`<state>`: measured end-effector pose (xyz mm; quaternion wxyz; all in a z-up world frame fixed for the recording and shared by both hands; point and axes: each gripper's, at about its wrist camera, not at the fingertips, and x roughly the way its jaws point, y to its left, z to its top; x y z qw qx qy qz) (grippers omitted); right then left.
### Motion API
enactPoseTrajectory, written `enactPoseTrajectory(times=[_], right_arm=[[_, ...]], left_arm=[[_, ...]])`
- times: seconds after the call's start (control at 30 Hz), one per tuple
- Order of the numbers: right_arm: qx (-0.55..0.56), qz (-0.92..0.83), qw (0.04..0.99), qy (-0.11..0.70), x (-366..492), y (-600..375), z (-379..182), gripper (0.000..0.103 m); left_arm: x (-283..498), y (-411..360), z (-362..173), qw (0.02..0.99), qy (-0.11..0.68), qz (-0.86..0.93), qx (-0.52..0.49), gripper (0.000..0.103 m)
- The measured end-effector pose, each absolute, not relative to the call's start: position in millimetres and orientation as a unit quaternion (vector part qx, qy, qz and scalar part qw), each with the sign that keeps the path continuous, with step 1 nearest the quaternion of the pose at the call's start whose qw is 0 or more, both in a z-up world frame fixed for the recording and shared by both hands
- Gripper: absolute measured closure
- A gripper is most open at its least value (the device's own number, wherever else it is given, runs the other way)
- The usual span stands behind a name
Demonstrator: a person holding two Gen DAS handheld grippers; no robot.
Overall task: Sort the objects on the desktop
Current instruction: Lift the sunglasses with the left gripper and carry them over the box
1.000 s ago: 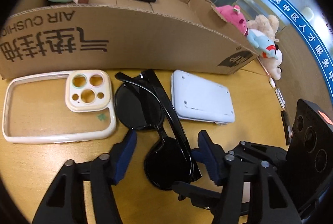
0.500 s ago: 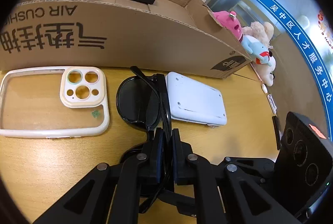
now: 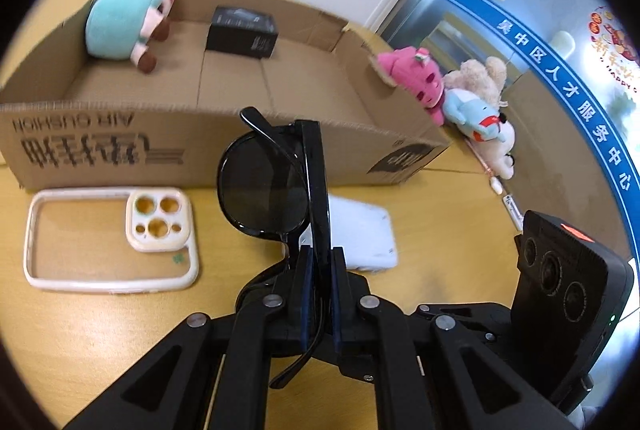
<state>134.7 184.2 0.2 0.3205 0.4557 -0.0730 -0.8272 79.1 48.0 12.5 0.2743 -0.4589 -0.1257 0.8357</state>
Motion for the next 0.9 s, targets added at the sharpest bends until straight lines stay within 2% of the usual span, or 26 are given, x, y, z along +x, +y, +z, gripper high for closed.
enactPoseTrajectory(times=[0.43,0.9], right_arm=[[0.387,-0.856,0.334,-0.077,105.4,183.7,71.0,0.096],[0.304,-0.892,0.333,-0.044,35.9,194.0,174.1,0.096]], left_arm=[[56.1,57.1,90.8,0.293,-0.102,0.866,-0.393,0.096],[-16.7,82.1,196.1,0.324,-0.067,0.886,-0.326,0.096]])
